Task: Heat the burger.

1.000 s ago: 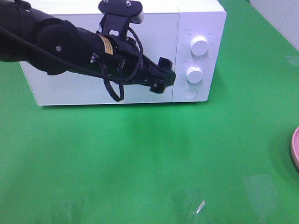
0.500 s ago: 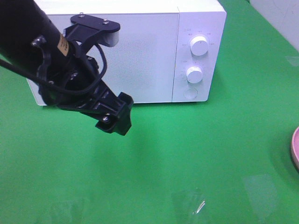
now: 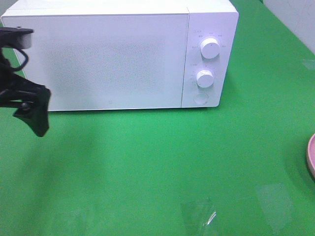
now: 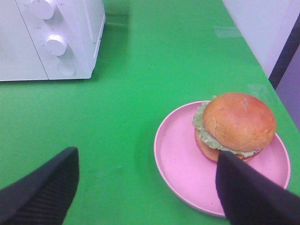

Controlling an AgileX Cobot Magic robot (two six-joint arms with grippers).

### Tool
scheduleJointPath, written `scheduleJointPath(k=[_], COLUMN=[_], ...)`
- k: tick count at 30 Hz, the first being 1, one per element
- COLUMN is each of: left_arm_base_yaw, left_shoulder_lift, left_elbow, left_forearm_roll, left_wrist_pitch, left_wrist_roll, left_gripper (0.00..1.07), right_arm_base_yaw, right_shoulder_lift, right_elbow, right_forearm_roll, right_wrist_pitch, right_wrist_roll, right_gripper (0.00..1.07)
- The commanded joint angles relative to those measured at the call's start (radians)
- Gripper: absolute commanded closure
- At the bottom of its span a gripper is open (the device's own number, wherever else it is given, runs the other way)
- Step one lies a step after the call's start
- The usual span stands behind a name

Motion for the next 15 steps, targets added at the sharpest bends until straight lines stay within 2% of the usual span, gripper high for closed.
scheduleJointPath(k=[1, 3, 6, 7, 10, 13, 14, 15], left_arm_base_yaw=[0.079, 0.192, 0.210, 0.245, 0.277, 0.298, 0.298, 0.298], left_shoulder_lift=[-0.032, -0.101, -0.124, -0.166, -0.220, -0.332, -0.332, -0.391], left_elbow=[0.001, 0.010, 0.016, 0.034, 0.065, 0.147, 0.147, 0.197], left_forearm_roll=[-0.018, -0.042, -0.041, -0.036, -0.030, -0.020, -0.020, -0.013], left_wrist_pitch=[0.059, 0.083, 0.086, 0.087, 0.085, 0.065, 0.065, 0.045], left_wrist_roll=[0.015, 0.029, 0.029, 0.033, 0.033, 0.033, 0.033, 0.040], left_gripper=[0.07, 0.07, 0.07, 0.07, 0.07, 0.07, 0.07, 0.07], right_arm_base_yaw=[-0.004, -0.004, -0.004, -0.004, -0.004, -0.004, -0.004, -0.004], right_shoulder_lift=[-0.028, -0.028, -0.028, -0.028, -0.028, -0.028, -0.028, -0.028], right_elbow=[0.001, 0.001, 0.001, 0.001, 0.001, 0.001, 0.001, 0.001], right_forearm_roll=[0.001, 0.001, 0.001, 0.001, 0.001, 0.001, 0.001, 0.001], right_wrist_pitch=[-0.012, -0.012, -0.012, -0.012, -0.012, -0.012, -0.012, -0.012], right_wrist_roll=[-0.010, -0.010, -0.010, -0.010, -0.010, -0.010, -0.010, -0.010], right_gripper=[0.31, 0.31, 0.31, 0.31, 0.31, 0.31, 0.31, 0.31])
